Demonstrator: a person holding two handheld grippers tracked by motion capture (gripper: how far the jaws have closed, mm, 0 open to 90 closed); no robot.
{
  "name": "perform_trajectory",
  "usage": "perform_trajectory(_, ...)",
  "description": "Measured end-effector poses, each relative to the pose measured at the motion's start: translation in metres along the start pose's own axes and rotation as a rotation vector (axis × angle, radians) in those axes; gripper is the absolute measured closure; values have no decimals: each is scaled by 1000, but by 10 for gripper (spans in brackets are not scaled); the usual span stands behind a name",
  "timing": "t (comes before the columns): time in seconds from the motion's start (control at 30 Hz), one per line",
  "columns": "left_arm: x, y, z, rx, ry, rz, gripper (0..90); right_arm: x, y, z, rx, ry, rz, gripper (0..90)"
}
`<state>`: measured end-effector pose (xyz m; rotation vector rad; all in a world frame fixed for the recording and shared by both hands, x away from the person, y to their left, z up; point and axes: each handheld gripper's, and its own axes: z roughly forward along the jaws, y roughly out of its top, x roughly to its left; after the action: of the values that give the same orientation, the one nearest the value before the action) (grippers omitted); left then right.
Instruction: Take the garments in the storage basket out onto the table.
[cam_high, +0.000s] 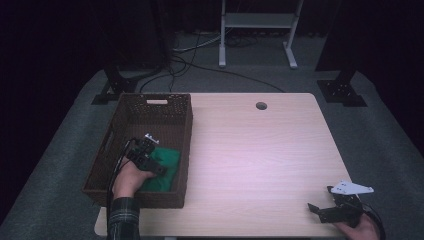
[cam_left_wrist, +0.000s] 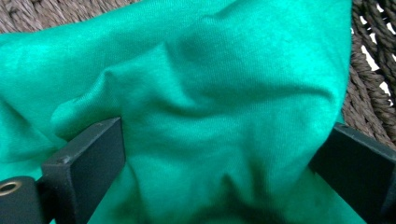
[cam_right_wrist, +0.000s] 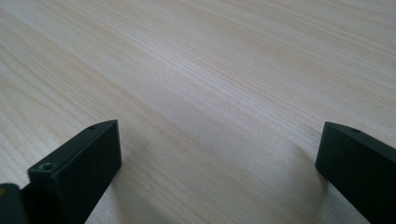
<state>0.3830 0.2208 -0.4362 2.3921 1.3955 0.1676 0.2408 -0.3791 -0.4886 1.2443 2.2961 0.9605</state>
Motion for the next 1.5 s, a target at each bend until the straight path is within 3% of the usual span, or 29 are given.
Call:
perform_trajectory(0.13,-2,2,4,12,10,-6,16,0,1,1,0,-2,2,0)
perform_trajectory(0.33,-7,3,6,31,33,24,4,0,1,1,-1,-3,4,0)
perform_trajectory(0.57,-8,4,1,32,48,31,172,0,1,1,-1,-10,12,0)
perform_trajectory(0.77,-11,4,-4,25,39,60,429,-1,1,1,-1,-13,15,0)
perform_trajectory(0.97,-12,5,-6,30,23,77,605,-1,1,1,-2,-19,19,0)
perform_trajectory(1.13,-7,7,-9,34,12,61,720,-1,2,2,-1,-23,26,0)
perform_trajectory(1.3,-2,4,-20,-49,35,2,740,-2,3,3,-1,-24,27,0)
perform_trajectory(1.4,0,4,-23,-75,14,-8,739,-2,3,3,-1,-28,31,0)
perform_trajectory(1.5,1,2,-31,-159,-9,-19,739,-2,4,4,-2,-28,31,0)
